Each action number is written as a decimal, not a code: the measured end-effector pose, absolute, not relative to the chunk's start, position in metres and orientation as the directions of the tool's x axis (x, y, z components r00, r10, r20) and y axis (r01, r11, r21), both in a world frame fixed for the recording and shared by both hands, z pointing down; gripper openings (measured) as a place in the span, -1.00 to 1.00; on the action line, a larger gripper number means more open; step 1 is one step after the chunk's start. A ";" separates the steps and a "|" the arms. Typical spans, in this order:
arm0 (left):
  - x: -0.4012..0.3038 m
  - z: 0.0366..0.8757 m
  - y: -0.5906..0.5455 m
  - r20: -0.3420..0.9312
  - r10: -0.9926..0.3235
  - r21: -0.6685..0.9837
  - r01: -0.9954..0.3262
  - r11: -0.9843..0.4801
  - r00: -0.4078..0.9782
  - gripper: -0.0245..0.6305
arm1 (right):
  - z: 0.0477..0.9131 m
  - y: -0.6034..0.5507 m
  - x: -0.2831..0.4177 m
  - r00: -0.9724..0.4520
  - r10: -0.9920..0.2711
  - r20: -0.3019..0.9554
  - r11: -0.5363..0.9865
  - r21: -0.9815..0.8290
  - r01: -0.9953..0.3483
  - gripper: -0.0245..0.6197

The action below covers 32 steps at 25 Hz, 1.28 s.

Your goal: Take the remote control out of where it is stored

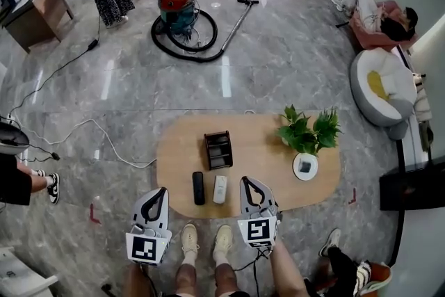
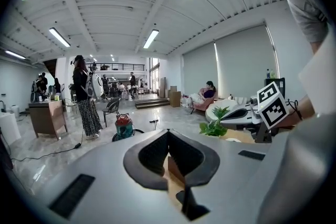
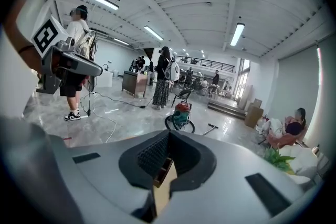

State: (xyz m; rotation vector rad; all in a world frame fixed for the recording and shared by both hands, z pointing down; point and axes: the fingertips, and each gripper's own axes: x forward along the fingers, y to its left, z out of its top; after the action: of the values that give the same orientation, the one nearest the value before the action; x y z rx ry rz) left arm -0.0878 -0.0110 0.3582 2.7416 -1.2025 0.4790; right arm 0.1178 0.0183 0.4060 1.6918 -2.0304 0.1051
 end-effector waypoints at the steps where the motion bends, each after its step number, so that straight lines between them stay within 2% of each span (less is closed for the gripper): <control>1: -0.088 0.363 -0.013 0.332 -0.696 -0.030 -0.731 -0.682 0.637 -0.91 | 0.411 0.016 0.119 -0.110 -0.904 0.414 0.228 0.249 -0.941 -0.90; 16: -0.090 0.433 -0.028 0.363 -0.686 -0.019 -0.731 -0.682 0.631 -0.91 | 0.472 -0.028 0.126 -0.140 -0.882 0.450 0.312 0.334 -0.889 -0.90; 23: -0.104 0.458 -0.028 0.391 -0.683 -0.012 -0.739 -0.674 0.617 -0.91 | 0.489 -0.051 0.118 -0.162 -0.893 0.420 0.370 0.478 -0.797 -0.90; 32: -0.121 0.475 -0.023 0.427 -0.685 0.006 -0.759 -0.651 0.590 -0.91 | 0.514 -0.077 0.115 -0.193 -0.840 0.507 0.492 0.562 -0.665 -0.89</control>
State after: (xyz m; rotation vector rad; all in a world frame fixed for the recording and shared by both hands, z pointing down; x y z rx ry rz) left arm -0.1213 -0.0225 0.4753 2.6304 -1.2079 0.5866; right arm 0.1145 -0.0767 0.5140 1.2443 -1.9333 -0.2751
